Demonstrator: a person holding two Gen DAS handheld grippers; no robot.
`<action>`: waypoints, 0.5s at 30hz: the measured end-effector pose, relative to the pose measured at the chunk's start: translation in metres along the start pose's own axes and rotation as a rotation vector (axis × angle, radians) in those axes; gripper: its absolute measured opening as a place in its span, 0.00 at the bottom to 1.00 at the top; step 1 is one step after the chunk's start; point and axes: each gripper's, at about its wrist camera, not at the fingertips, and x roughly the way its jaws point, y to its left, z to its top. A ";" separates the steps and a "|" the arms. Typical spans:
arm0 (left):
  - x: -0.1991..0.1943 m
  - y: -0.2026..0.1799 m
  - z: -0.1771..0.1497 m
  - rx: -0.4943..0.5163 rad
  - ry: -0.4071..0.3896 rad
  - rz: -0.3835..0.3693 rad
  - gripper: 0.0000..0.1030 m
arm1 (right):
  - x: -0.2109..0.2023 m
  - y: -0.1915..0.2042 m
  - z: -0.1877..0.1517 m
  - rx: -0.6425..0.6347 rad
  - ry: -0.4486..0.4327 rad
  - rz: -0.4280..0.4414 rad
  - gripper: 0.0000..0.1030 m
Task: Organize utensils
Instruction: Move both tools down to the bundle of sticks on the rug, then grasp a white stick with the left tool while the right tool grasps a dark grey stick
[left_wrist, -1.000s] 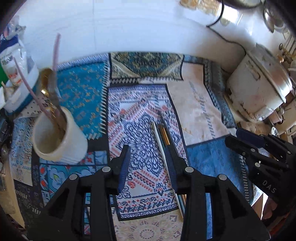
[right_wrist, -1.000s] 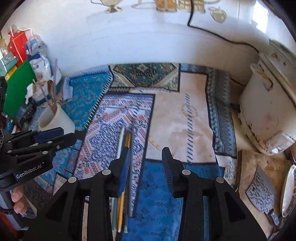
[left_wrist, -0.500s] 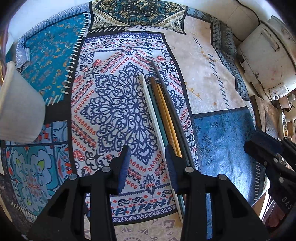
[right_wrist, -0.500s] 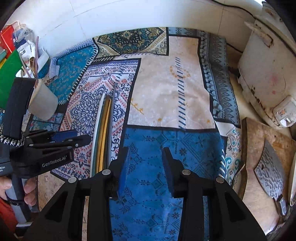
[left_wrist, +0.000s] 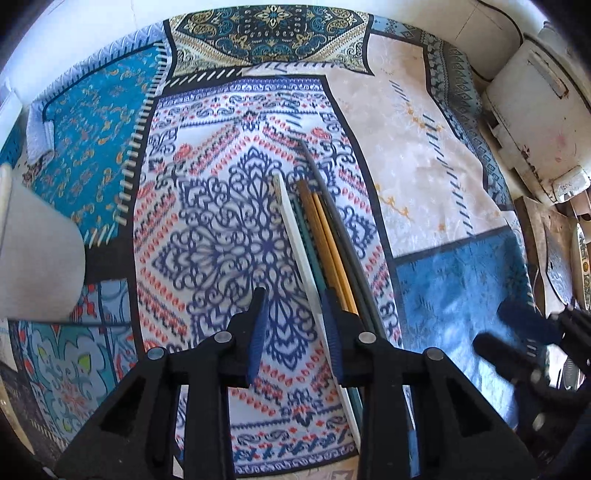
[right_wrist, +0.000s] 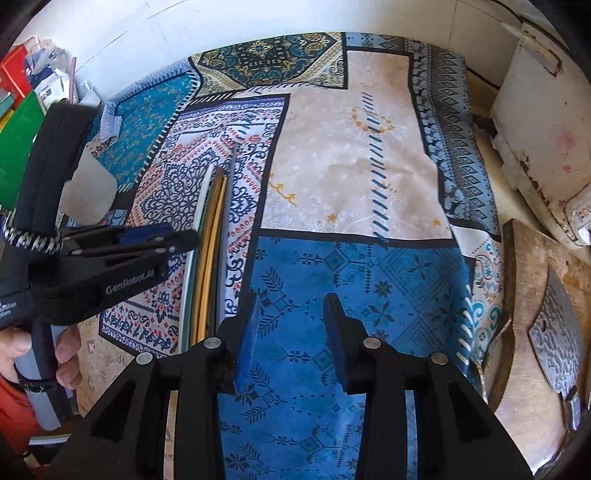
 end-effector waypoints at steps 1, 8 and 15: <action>0.001 0.000 0.003 0.001 -0.002 -0.003 0.28 | 0.003 0.002 0.000 -0.004 0.005 0.007 0.32; 0.005 0.006 0.020 0.031 -0.009 0.020 0.07 | 0.023 0.018 0.000 -0.034 0.037 0.060 0.32; 0.007 0.006 0.019 0.076 0.005 0.001 0.06 | 0.043 0.023 0.003 -0.040 0.083 0.078 0.32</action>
